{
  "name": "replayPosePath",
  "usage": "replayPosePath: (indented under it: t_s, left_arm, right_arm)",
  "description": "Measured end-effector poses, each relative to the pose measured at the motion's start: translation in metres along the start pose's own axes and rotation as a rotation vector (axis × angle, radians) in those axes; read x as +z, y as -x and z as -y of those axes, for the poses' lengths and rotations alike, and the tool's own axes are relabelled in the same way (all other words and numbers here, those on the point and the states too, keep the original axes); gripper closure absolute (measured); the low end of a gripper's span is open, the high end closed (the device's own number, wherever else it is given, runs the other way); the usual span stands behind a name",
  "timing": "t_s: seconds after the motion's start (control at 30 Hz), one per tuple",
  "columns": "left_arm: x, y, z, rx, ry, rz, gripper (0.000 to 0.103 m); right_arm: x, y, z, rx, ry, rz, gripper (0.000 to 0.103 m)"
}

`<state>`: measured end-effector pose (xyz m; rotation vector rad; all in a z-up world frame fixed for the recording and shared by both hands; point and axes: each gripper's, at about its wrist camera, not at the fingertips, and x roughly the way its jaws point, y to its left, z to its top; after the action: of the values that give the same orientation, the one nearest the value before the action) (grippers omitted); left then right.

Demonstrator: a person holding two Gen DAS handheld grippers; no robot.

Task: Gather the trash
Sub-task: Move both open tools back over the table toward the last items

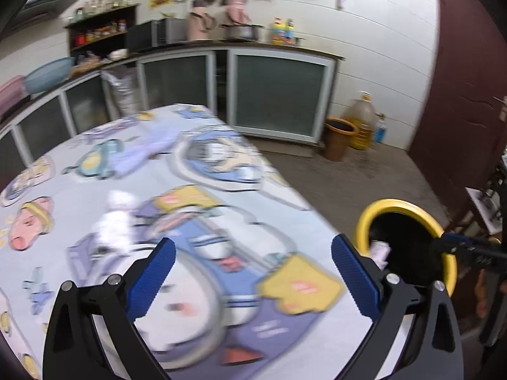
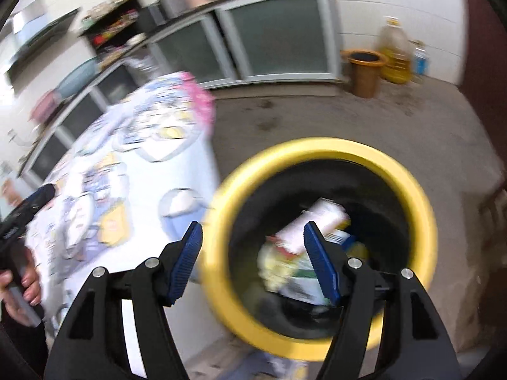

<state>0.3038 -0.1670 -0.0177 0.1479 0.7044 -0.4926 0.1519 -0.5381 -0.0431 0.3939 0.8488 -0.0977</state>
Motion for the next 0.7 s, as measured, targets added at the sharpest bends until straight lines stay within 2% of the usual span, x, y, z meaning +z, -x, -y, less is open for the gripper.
replayPosePath:
  t_s: [0.13, 0.27, 0.43, 0.53, 0.7]
  left_arm:
    - [-0.004, 0.011, -0.046, 0.090, 0.004, 0.027, 0.008]
    - [-0.004, 0.012, -0.090, 0.118, 0.016, 0.045, 0.008]
    - [-0.001, -0.001, -0.121, 0.128, 0.004, 0.048, 0.008]
    - [0.001, -0.018, -0.138, 0.097, 0.031, 0.017, 0.008]
    - [0.003, -0.047, -0.151, 0.083, 0.028, -0.041, 0.008]
  right_arm:
    - [0.024, -0.018, -0.065, 0.160, 0.107, -0.022, 0.033]
    - [0.056, -0.051, -0.134, 0.266, 0.226, -0.058, 0.030]
    - [0.116, -0.112, -0.204, 0.428, 0.201, -0.172, 0.029]
    - [0.152, -0.148, -0.243, 0.436, 0.209, -0.190, 0.030]
    - [0.202, -0.206, -0.276, 0.444, 0.164, -0.213, 0.030]
